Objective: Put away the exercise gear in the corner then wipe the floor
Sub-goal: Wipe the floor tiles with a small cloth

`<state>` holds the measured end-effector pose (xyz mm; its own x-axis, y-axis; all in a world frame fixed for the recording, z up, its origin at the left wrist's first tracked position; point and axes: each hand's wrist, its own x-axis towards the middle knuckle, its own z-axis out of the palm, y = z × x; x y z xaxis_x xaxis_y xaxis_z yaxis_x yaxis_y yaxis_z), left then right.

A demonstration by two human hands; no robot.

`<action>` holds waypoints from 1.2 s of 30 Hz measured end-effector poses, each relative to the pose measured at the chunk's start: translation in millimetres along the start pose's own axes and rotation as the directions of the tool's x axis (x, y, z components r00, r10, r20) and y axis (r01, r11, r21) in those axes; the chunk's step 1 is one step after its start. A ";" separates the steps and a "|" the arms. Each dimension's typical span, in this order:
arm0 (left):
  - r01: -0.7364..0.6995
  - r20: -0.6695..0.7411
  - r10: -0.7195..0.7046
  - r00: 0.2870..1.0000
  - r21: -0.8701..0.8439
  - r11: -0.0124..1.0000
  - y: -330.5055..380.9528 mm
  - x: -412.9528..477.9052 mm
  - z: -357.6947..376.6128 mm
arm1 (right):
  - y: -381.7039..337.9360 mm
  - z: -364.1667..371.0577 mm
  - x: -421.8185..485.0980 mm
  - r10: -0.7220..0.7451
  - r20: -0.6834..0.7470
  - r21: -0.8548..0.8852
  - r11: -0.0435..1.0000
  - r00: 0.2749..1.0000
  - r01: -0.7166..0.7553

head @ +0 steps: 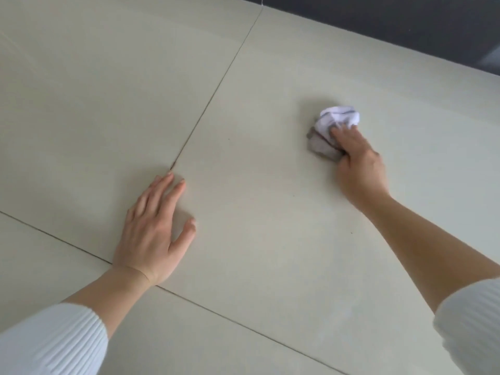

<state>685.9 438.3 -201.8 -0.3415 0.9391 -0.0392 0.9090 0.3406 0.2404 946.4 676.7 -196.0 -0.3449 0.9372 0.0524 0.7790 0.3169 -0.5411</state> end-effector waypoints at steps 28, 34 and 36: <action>-0.057 0.003 0.057 0.998 -0.044 0.997 -0.3 0.5 7.5 | -102.4 30.2 -90.7 0.563 -0.086 0.119 0.825 0.822 -0.553; -0.183 0.069 0.204 0.976 -0.239 0.954 -12.2 1.3 -1.2 | -171.0 80.7 -133.6 0.327 0.080 0.108 0.936 0.942 -0.334; -0.304 0.092 0.343 0.935 -0.292 0.907 -40.8 -1.4 -8.7 | -188.2 90.3 -158.3 0.306 0.110 0.111 0.942 0.946 -0.317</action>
<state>647.2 422.6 -203.1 0.0145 0.9990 -0.0434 0.8585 0.0098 0.5127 807.2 455.5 -178.3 -0.1457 0.9672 -0.2083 0.7852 -0.0150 -0.6190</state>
